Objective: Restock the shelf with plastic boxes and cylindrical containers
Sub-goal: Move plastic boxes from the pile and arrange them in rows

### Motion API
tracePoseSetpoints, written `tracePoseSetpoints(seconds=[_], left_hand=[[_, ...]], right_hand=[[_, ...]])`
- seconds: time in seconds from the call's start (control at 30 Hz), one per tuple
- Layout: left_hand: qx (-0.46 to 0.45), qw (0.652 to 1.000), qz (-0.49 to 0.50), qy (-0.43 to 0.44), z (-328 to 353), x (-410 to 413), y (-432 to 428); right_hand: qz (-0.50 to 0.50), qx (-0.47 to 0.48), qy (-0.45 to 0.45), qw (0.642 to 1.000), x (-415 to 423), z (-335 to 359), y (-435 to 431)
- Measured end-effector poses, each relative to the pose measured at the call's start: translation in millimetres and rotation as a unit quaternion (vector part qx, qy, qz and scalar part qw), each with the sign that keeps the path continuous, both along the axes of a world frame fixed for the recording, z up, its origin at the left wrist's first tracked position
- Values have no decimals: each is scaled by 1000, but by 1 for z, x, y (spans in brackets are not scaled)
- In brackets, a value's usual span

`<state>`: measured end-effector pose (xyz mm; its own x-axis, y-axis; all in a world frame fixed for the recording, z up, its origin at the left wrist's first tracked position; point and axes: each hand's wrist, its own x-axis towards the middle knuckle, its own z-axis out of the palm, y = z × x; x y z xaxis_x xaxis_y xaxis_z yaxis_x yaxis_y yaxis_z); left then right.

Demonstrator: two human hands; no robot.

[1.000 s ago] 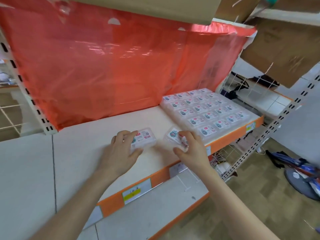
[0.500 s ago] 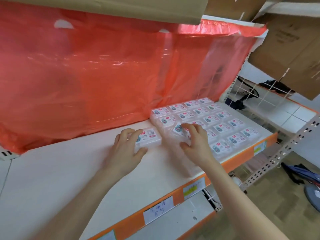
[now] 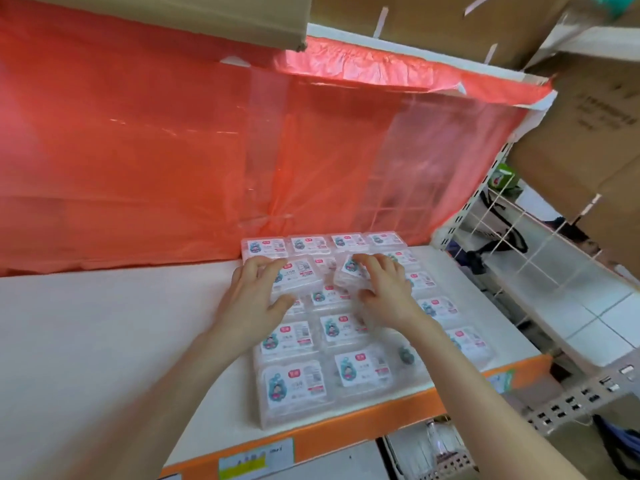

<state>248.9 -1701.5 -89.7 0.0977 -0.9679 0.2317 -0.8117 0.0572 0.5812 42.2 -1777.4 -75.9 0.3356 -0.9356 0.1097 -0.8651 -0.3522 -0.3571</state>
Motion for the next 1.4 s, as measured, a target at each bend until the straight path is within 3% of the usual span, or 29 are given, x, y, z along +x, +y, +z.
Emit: tracePoseSetpoints(seconds=[0.77,1.2,1.4], left_hand=[[91,991,16,-94,15,-65,-93],[74,991,25,-106,6,-71,-112],[75,991,19,-113,3,-72,-112]], right_hand=[[71,50,61,994,-60,-9,-130],[22,-125,67,990,-54,-16,-132],[53,-100,83,990,-49,-25,-120]])
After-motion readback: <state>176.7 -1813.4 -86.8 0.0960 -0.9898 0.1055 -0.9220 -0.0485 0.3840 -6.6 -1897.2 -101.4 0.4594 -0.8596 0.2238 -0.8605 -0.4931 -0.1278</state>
